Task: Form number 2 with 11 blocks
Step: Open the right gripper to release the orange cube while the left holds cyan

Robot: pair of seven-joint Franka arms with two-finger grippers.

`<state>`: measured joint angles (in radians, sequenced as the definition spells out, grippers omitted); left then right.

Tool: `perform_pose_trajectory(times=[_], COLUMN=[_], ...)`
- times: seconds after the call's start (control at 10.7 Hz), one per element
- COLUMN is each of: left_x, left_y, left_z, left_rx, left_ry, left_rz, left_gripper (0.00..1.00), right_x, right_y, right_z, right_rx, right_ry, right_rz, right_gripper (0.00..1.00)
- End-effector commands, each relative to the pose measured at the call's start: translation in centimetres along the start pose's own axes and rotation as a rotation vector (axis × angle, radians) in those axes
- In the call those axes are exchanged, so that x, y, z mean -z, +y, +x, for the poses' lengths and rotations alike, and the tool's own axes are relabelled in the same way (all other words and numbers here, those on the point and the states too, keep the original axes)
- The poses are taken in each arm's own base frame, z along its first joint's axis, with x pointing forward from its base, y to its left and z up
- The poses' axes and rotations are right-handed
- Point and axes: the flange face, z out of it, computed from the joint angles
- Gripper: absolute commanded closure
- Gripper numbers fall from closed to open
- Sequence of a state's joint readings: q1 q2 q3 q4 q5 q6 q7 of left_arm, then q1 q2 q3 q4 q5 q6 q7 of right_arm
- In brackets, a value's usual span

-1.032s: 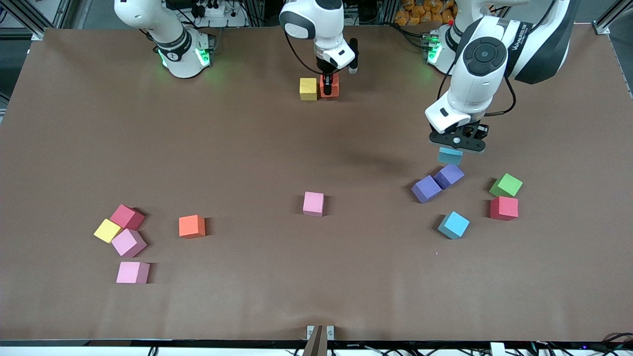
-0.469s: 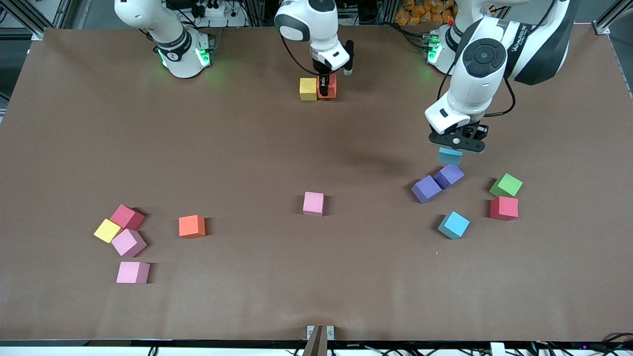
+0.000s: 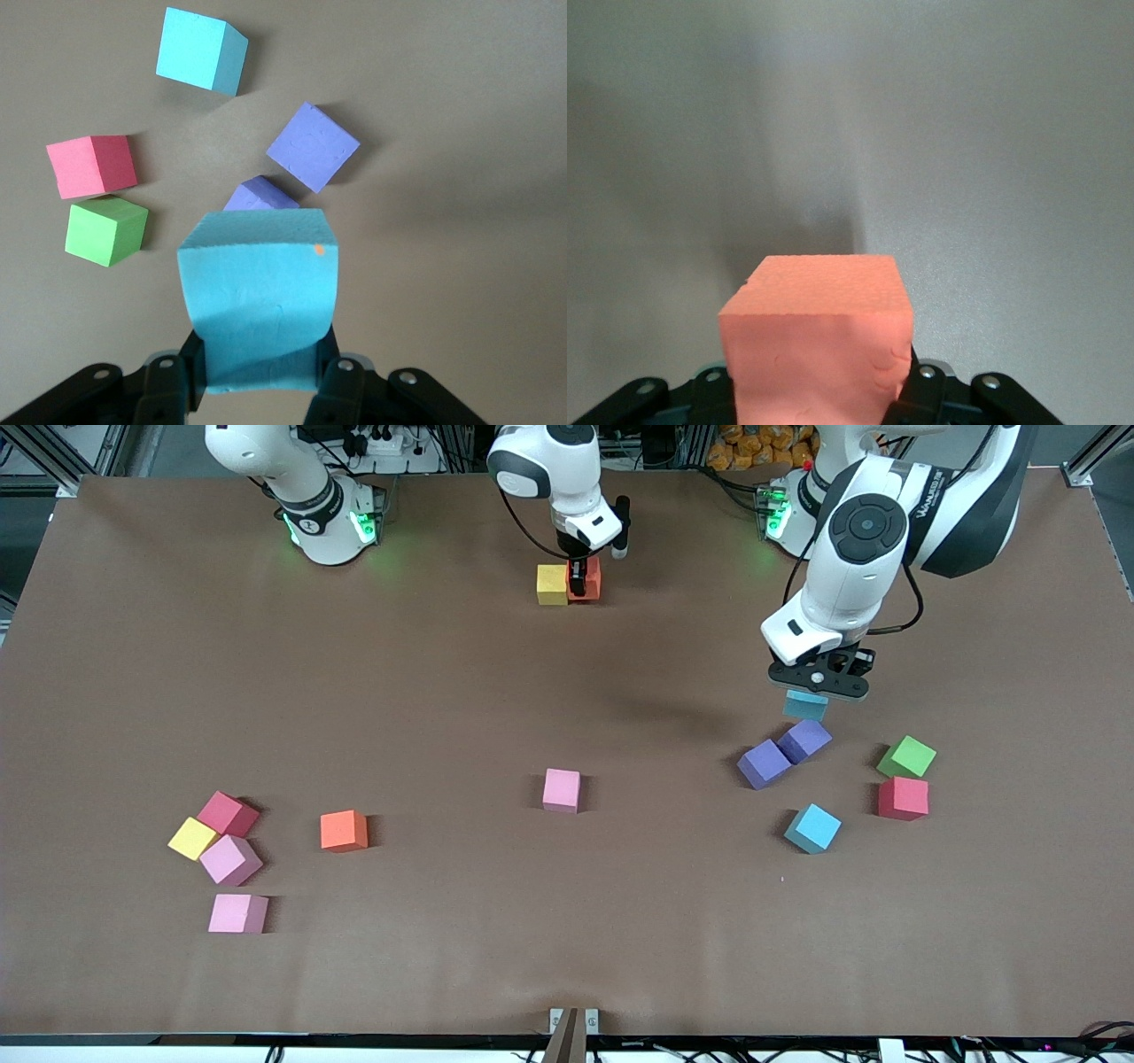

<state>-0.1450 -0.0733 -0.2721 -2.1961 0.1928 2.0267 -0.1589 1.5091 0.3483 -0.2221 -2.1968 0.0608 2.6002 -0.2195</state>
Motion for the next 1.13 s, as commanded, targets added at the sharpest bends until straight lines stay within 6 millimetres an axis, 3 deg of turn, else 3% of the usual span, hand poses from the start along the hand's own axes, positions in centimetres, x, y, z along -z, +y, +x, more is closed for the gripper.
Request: perform_pose_trajectory(times=[0.0,0.66,1.03], left_x=[0.28,-0.15,-0.16], left_y=[-0.19,-0.08,-0.08], left_z=[0.2,0.25,0.25], left_rx=[-0.014,-0.013,-0.013], left_ry=[-0.009,-0.019,-0.019], left_rz=[0.005,-0.002,-0.002], left_gripper=[0.96,0.96,0.96], right_x=[0.71,0.59,0.57], right_y=[-0.9,-0.8,-0.72], right_z=[-0.62,-0.56,-0.51], right_rx=[-0.052,-0.053,-0.021], right_ry=[0.008,0.013,0.018], right_rz=[0.009,0.007,0.001], right_gripper=[0.51,0.4,0.39])
